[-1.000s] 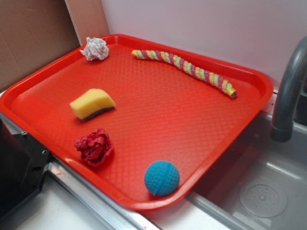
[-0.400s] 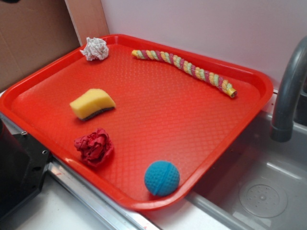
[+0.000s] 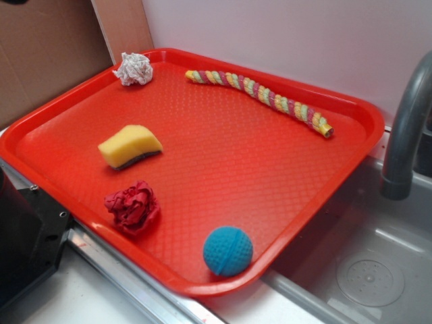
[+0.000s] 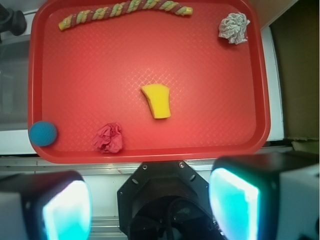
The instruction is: Grab the white paper.
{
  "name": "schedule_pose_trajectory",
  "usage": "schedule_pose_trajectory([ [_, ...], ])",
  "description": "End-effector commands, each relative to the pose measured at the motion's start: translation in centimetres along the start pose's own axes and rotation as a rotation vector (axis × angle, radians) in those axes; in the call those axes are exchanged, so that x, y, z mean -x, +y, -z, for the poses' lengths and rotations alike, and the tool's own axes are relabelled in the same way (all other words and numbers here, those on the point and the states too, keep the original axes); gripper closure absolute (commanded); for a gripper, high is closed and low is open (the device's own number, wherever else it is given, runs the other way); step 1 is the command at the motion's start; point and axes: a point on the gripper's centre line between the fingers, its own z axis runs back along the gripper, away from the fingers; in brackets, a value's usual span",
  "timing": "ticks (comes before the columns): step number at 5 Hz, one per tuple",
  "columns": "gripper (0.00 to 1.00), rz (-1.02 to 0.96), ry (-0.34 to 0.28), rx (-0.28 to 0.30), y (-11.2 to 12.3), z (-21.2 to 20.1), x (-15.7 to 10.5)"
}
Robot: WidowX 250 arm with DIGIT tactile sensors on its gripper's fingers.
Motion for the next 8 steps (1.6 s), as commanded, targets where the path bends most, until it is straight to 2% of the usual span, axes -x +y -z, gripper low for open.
schedule_pose_trajectory([
  [1,0.00,-0.245,-0.058,-0.064,5.0,4.1,-5.1],
  [2,0.00,-0.447,-0.092,-0.056,9.2,6.6,-8.2],
  [3,0.00,-0.541,-0.131,-0.106,12.0,9.7,-10.9],
  [4,0.00,-0.523,-0.182,-0.140,13.8,12.5,-13.6],
  [7,0.00,-0.523,-0.182,-0.140,13.8,12.5,-13.6],
  [8,0.00,-0.570,-0.148,-0.111,16.6,13.8,-15.2],
])
